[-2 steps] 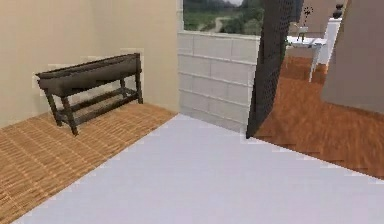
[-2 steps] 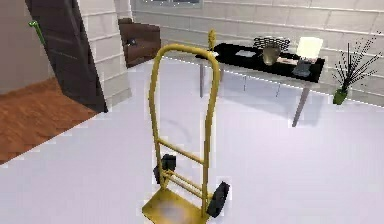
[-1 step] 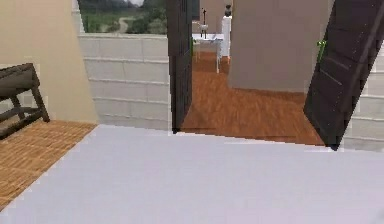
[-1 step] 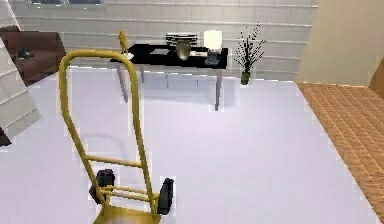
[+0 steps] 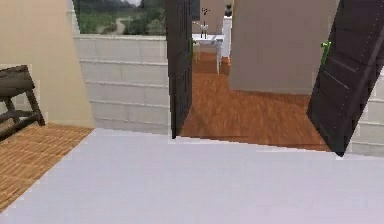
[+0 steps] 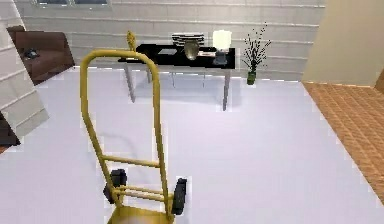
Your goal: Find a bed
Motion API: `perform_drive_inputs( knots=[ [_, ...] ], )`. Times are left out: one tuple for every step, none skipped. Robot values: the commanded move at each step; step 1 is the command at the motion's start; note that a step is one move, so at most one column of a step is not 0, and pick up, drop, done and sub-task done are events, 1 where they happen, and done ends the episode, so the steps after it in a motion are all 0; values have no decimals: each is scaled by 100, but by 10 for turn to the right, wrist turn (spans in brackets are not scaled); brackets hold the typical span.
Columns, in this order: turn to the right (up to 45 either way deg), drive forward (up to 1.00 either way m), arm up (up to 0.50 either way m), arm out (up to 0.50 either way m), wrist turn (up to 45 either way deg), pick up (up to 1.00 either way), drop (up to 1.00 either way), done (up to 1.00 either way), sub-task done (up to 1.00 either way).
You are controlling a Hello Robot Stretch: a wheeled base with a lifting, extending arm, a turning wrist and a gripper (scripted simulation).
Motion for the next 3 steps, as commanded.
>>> perform_drive_inputs(
  knots=[
    [90, 0, 0, 0, 0, 0, 0, 0, 0],
    [0, 100, 0, 0, 0, 0, 0, 0, 0],
    [0, 100, 0, 0, 0, 0, 0, 0, 0]
  ],
)
